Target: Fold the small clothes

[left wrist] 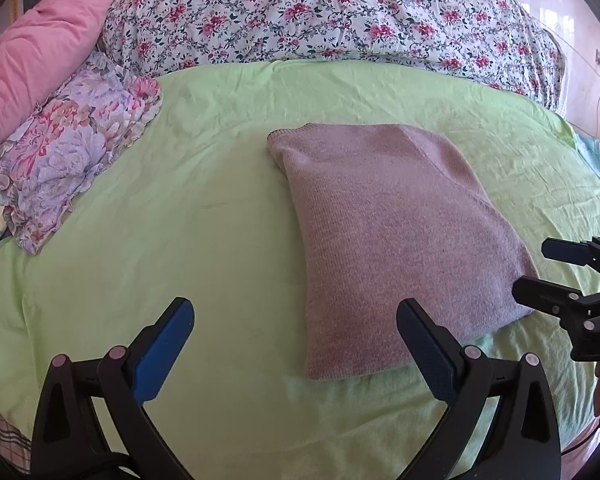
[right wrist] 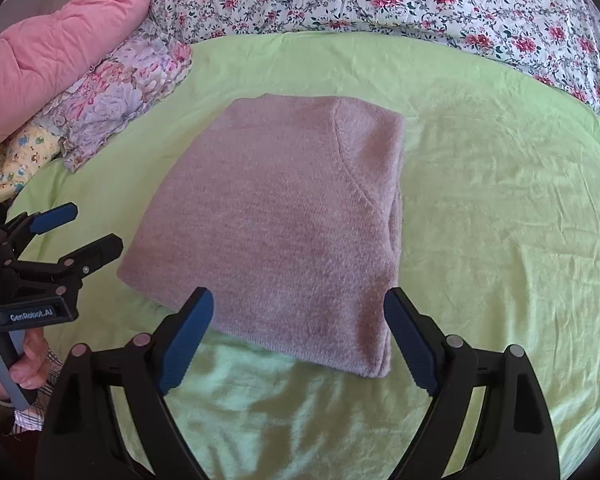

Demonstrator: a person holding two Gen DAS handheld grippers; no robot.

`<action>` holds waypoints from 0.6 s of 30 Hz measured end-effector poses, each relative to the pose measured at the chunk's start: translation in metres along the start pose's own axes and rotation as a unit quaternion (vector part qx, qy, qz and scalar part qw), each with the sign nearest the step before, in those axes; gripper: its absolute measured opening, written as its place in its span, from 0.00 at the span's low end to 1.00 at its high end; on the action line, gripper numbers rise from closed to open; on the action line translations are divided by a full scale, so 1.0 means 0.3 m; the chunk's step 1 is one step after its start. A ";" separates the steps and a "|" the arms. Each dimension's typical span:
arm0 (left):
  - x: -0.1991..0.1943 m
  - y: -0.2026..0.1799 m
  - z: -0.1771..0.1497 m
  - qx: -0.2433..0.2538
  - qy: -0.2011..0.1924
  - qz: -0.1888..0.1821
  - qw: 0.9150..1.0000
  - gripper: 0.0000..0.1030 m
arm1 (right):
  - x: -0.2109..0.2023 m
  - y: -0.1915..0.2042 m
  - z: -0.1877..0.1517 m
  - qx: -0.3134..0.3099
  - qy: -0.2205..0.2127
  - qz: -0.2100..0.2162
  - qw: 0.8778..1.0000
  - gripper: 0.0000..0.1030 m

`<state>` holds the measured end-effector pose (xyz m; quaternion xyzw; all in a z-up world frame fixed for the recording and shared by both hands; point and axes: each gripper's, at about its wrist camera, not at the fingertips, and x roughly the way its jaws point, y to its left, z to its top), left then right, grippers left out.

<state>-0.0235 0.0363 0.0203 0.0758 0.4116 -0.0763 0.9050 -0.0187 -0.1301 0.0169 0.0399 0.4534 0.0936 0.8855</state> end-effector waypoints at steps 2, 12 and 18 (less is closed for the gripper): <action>0.001 0.000 0.008 0.000 -0.003 0.000 1.000 0.99 | 0.016 0.005 0.015 -0.002 -0.001 -0.002 1.000 0.85; 0.014 0.010 0.043 -0.009 -0.011 -0.004 1.000 0.99 | 0.062 0.014 0.078 -0.007 -0.002 -0.004 1.000 0.85; 0.022 0.018 0.052 -0.014 -0.012 -0.006 1.000 0.99 | 0.065 0.014 0.096 -0.008 -0.006 -0.001 1.000 0.85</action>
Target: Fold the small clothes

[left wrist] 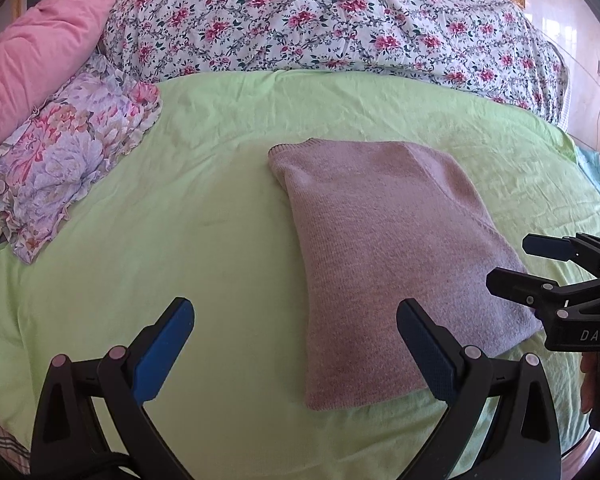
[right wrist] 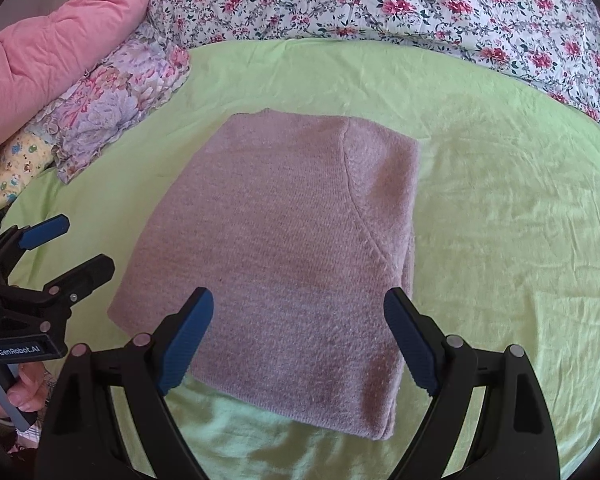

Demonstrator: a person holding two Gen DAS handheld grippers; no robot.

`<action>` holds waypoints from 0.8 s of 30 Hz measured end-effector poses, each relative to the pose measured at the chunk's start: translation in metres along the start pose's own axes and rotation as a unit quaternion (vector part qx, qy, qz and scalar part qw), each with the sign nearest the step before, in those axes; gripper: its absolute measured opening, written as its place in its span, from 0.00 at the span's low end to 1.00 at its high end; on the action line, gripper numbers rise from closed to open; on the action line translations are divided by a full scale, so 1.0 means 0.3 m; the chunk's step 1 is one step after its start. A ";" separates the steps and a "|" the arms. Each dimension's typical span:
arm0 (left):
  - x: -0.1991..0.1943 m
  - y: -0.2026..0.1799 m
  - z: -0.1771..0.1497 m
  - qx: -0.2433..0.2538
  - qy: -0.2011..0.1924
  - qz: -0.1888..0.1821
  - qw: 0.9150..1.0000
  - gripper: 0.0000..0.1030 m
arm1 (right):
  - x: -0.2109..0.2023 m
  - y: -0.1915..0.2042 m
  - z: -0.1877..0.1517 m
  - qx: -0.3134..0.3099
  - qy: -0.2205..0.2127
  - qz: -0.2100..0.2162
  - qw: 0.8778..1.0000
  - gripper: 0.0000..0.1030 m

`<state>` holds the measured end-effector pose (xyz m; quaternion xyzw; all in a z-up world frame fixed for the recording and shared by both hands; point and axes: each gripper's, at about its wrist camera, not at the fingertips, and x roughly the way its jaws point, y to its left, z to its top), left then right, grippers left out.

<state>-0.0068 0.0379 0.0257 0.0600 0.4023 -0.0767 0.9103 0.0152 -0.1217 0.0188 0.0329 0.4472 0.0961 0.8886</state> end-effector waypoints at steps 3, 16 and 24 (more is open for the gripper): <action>0.003 0.003 -0.002 -0.003 0.001 0.000 1.000 0.99 | 0.004 0.008 -0.002 -0.004 0.002 0.001 1.000 0.85; 0.004 -0.001 -0.005 0.000 0.002 0.005 1.000 0.99 | 0.013 0.006 -0.014 -0.002 0.008 0.006 1.000 0.85; -0.003 -0.012 -0.010 0.006 0.001 0.005 1.000 0.99 | 0.006 0.012 -0.021 -0.005 0.006 0.007 1.000 0.85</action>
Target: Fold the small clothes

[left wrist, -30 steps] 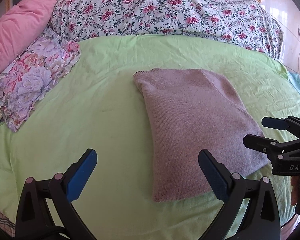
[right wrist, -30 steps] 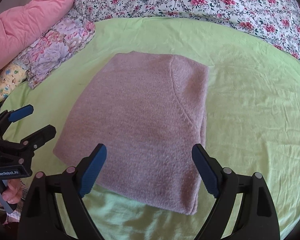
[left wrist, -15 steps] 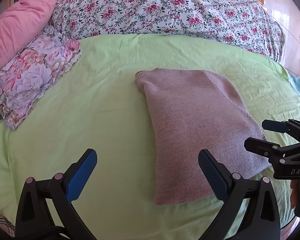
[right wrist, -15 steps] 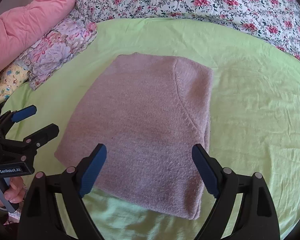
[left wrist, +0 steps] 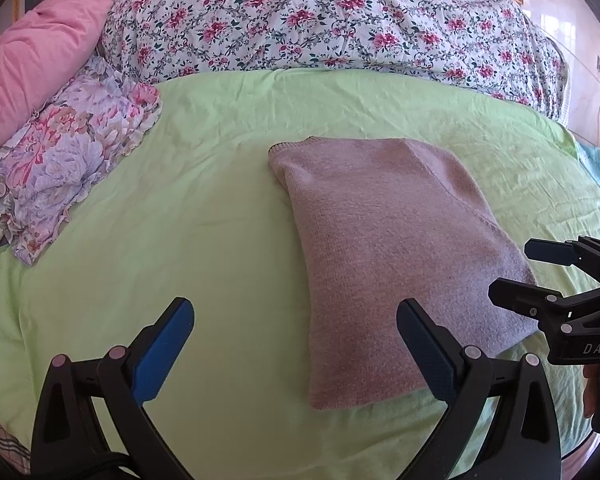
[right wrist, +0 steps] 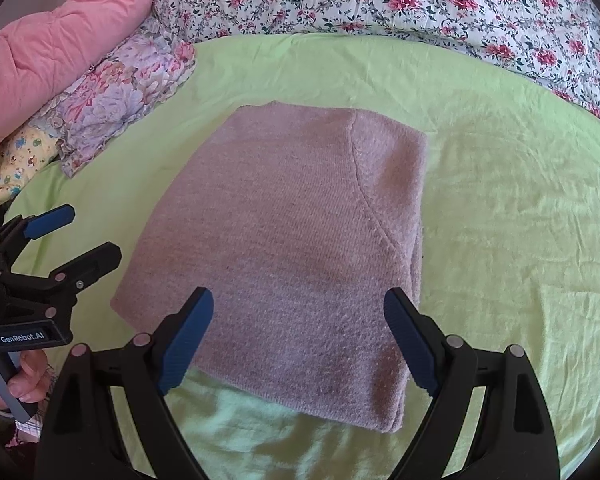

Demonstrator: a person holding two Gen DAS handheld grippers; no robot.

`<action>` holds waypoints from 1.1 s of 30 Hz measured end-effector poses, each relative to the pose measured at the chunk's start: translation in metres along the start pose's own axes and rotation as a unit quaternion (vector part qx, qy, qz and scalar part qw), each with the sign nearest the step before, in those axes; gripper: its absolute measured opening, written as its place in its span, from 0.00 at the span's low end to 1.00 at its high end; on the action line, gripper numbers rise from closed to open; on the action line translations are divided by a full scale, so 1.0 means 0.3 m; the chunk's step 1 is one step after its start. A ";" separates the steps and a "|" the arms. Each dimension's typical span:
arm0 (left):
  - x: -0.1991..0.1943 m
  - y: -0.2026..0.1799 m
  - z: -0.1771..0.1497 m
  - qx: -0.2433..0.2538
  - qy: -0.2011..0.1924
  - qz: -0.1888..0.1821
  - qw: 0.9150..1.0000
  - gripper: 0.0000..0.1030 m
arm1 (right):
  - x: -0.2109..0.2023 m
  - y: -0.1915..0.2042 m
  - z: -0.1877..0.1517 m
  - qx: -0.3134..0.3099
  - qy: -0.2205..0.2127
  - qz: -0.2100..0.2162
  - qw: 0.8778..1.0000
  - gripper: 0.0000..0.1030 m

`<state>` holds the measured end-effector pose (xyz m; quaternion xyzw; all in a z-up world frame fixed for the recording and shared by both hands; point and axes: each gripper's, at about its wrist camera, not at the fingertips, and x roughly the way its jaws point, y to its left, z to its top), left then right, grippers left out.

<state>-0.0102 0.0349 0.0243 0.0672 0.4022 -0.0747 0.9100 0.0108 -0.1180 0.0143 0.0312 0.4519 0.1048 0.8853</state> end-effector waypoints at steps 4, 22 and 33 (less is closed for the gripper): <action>-0.001 -0.003 -0.001 0.001 0.001 -0.003 1.000 0.99 | -0.005 0.001 -0.003 0.000 -0.001 0.001 1.000 0.85; 0.000 -0.009 -0.004 0.004 0.000 -0.004 1.000 0.99 | -0.017 0.011 -0.009 0.002 -0.004 0.000 1.000 0.85; -0.002 -0.013 -0.003 0.006 0.000 -0.003 1.000 0.99 | -0.020 0.013 -0.011 0.004 -0.005 0.000 1.000 0.85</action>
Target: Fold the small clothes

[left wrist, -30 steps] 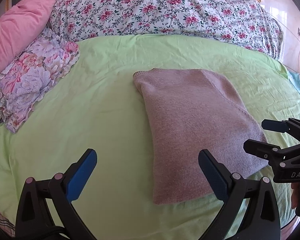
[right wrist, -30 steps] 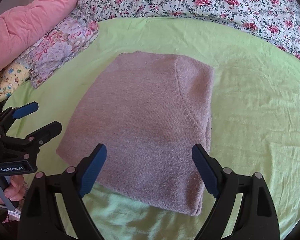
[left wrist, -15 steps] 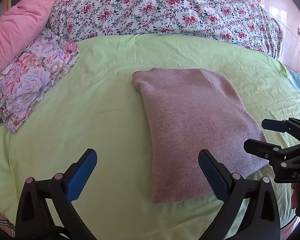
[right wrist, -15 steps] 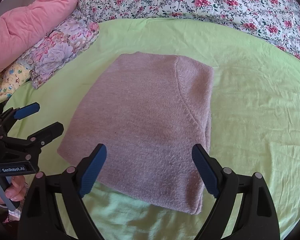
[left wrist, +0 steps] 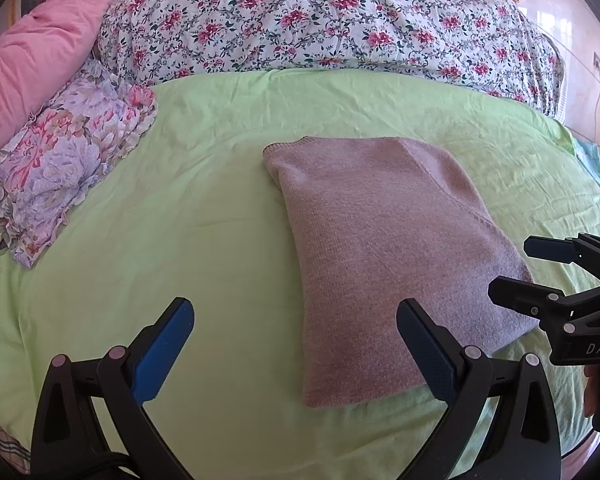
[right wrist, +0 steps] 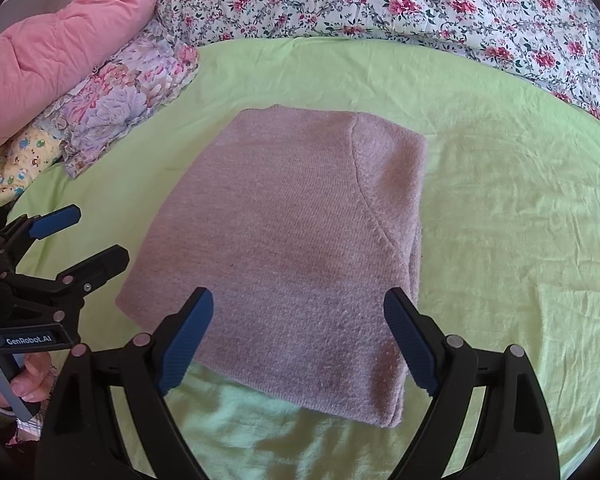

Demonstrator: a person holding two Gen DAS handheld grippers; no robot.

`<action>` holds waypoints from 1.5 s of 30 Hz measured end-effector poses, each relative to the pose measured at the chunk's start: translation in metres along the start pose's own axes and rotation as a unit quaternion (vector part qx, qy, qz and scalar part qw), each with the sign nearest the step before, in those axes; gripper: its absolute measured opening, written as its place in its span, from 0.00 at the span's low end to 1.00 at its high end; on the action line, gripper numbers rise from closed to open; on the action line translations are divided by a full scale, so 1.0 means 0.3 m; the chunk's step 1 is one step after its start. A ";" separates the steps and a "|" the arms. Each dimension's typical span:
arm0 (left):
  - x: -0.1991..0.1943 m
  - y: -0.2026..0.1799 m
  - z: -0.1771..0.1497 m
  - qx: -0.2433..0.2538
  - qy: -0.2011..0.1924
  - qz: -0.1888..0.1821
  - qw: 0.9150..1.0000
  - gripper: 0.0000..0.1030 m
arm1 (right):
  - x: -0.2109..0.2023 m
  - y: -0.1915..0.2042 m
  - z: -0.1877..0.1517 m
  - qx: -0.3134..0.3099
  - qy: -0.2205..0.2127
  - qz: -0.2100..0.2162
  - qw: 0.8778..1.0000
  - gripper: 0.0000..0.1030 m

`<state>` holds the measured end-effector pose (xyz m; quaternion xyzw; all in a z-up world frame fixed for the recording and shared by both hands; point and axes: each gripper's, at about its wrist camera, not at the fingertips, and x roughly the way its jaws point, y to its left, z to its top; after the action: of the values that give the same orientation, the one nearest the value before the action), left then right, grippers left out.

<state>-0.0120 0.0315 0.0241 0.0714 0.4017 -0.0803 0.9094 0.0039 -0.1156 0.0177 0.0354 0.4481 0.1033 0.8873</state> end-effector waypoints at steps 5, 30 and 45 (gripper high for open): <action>0.001 -0.001 0.002 0.002 -0.001 0.000 1.000 0.99 | 0.001 0.001 -0.001 0.000 0.000 0.000 1.000 0.85; 0.004 0.005 0.006 0.005 -0.001 0.002 1.000 0.99 | -0.002 0.000 -0.001 0.001 0.001 0.001 1.000 0.85; 0.013 0.007 0.005 0.005 0.001 0.002 1.000 0.99 | 0.001 -0.004 -0.002 0.001 0.001 0.001 1.000 0.85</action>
<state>-0.0078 0.0329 0.0224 0.0764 0.4026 -0.0806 0.9086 0.0038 -0.1169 0.0170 0.0371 0.4488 0.1041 0.8868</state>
